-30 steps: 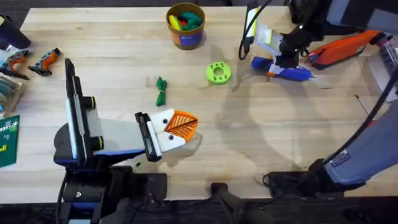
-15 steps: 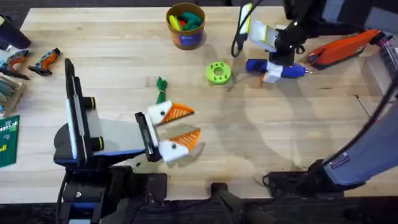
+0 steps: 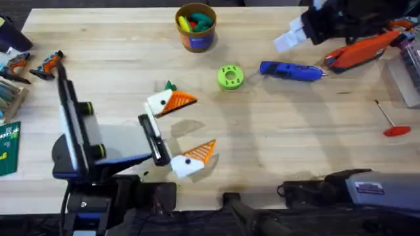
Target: Pick up the gripper from the table and insert it into the empty holder that is missing its gripper. Then pick up a screw, insert it into the mounting hole, and use the screwdriver to tighten it. Finally, clean up the table by picking up the vegetable and placing it into the bucket.
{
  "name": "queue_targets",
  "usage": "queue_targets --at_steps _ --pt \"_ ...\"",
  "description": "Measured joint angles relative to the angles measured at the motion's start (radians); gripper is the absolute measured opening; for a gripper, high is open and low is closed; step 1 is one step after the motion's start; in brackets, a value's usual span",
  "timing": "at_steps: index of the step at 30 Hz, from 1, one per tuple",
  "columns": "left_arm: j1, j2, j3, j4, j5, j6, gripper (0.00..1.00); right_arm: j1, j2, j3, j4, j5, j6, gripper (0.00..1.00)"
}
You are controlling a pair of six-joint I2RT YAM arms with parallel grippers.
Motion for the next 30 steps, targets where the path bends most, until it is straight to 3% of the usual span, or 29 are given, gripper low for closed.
queue_targets --at_steps 5,9,15,23,26,30 --pt "0.005 0.000 0.016 -0.007 -0.070 -0.155 0.986 0.010 -0.113 0.000 -0.165 -0.003 0.242 0.975" --pt "0.005 0.034 0.147 -0.156 -0.156 -0.192 0.985 0.011 -0.210 0.000 -0.290 -0.003 0.347 0.975" --pt "0.005 0.253 0.441 -0.423 -0.321 -0.118 0.985 0.011 -0.380 -0.057 -0.321 -0.004 0.416 0.975" --pt "0.005 0.665 0.836 -0.734 -0.554 0.008 0.985 0.003 -0.615 -0.383 -0.282 -0.034 0.445 0.975" --pt "0.005 0.822 0.960 -0.871 -0.630 0.026 0.985 0.003 -0.661 -0.442 -0.242 -0.042 0.466 0.975" --pt "0.005 0.990 1.041 -0.936 -0.691 0.034 0.985 0.003 -0.691 -0.444 -0.222 -0.042 0.475 0.975"
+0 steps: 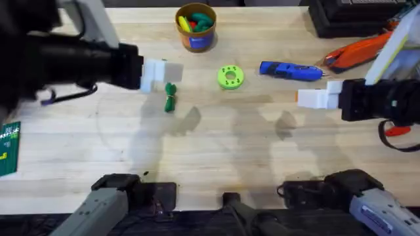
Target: Pick up the gripper from the table and insert it into the empty holder that is missing its gripper. Then pick up a screw, insert it into the mounting hole, and use the screwdriver to tighten it. Finally, clean up the table by picking up the vegetable and placing it into the bucket.
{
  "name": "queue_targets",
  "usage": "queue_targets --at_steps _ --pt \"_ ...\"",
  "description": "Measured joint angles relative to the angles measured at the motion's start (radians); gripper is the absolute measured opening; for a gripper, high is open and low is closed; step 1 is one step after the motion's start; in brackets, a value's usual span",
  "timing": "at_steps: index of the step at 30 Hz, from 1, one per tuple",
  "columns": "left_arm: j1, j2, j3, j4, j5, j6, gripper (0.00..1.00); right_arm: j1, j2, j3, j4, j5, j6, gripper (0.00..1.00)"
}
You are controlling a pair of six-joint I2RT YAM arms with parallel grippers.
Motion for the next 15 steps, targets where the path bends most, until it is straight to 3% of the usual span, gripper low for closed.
queue_targets --at_steps 9,11,15 --pt "-0.006 0.225 0.027 -0.038 -0.099 -0.022 0.985 0.000 -0.001 0.000 -0.003 0.000 0.000 0.975" --pt "-0.026 0.253 0.037 -0.054 -0.148 -0.054 0.985 0.000 -0.002 0.000 -0.003 0.000 0.000 0.975" --pt "-0.114 0.308 0.047 -0.082 -0.296 -0.162 0.985 0.000 -0.002 0.000 -0.004 0.000 0.000 0.975"
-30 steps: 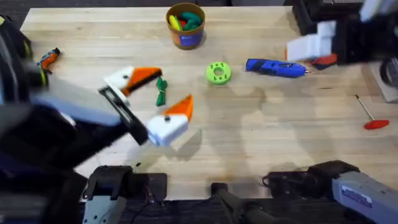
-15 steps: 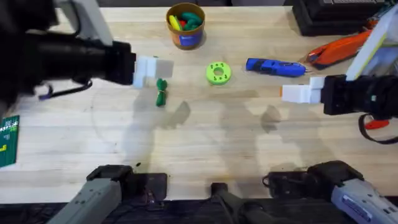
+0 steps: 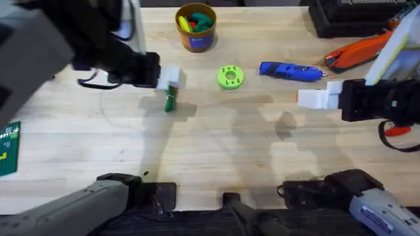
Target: Pick up the gripper from the table and insert it into the empty holder that is missing its gripper. Then pick up a screw, insert it into the mounting hole, and use the screwdriver to tighten it. Finally, clean up the table by picking up the vegetable and placing it into the bucket.
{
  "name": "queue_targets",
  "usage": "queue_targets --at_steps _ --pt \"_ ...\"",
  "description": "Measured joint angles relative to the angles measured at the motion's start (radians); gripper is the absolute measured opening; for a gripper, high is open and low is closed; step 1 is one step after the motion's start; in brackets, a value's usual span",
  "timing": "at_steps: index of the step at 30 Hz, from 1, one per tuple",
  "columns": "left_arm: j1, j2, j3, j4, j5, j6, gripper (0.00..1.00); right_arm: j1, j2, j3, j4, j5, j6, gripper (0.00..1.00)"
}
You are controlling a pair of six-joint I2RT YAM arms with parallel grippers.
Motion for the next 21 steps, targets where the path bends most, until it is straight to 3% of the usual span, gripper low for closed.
queue_targets --at_steps 7,18,19,21 --pt "-0.079 0.152 0.001 0.023 -0.095 -0.101 0.985 0.000 0.000 0.000 0.000 0.000 0.000 0.976" --pt "-0.087 0.415 0.001 0.152 -0.120 -0.120 0.991 0.000 0.000 0.000 0.000 0.000 0.000 0.975" --pt "-0.087 0.428 0.001 0.153 -0.123 -0.121 0.959 0.000 0.000 0.000 0.000 0.000 0.000 0.975" --pt "-0.085 0.437 0.009 0.154 -0.135 -0.119 0.743 0.000 0.000 0.000 0.000 0.000 0.000 0.975"
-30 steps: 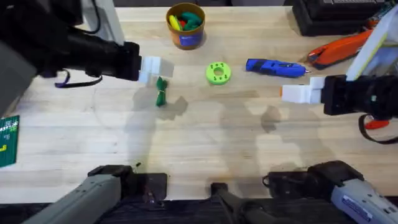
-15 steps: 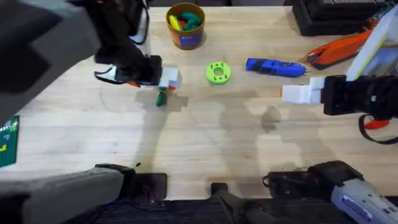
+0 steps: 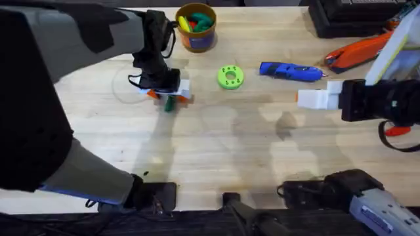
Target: Pick up the gripper from the table and insert it into the empty holder that is missing its gripper. Then pick up a screw, insert it into the mounting hole, and use the screwdriver to tighten it. Finally, clean up the table by picking up the vegetable and placing it into the bucket.
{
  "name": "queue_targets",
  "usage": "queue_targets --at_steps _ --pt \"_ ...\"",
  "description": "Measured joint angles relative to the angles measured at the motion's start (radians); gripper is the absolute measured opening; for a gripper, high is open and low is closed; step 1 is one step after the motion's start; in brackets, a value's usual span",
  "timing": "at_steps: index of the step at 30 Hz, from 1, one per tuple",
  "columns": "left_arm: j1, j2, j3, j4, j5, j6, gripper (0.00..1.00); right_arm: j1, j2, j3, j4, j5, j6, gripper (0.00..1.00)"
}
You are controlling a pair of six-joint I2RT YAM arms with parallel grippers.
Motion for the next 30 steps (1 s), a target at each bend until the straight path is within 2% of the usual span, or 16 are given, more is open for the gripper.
queue_targets --at_steps 4,5,8,11,15,19,23,30 --pt "0.000 -0.001 0.003 0.007 0.004 0.004 0.119 0.000 0.000 0.000 0.000 0.000 0.000 0.974" --pt "0.000 -0.002 0.008 0.014 0.003 0.008 0.036 0.000 0.000 0.000 0.000 0.000 0.000 0.974" --pt "0.002 0.005 0.022 0.005 0.002 0.008 0.017 0.000 0.000 0.000 0.000 0.000 0.000 0.974" --pt "0.007 0.015 0.082 -0.043 0.002 0.008 0.017 0.000 0.000 0.000 0.000 0.000 0.000 0.974" --pt "0.010 0.019 0.251 -0.095 0.002 0.014 0.016 0.000 0.000 0.000 0.000 0.000 0.000 0.975" --pt "0.010 0.019 0.438 -0.084 0.003 0.038 0.015 0.000 0.000 0.000 0.000 0.000 0.000 0.975" --pt "0.010 0.015 0.524 0.045 0.022 0.051 0.015 0.000 0.000 0.000 0.000 0.000 0.000 0.976" --pt "0.010 0.057 0.530 0.276 0.115 0.054 0.014 0.000 0.000 0.000 0.000 0.000 0.000 0.975"
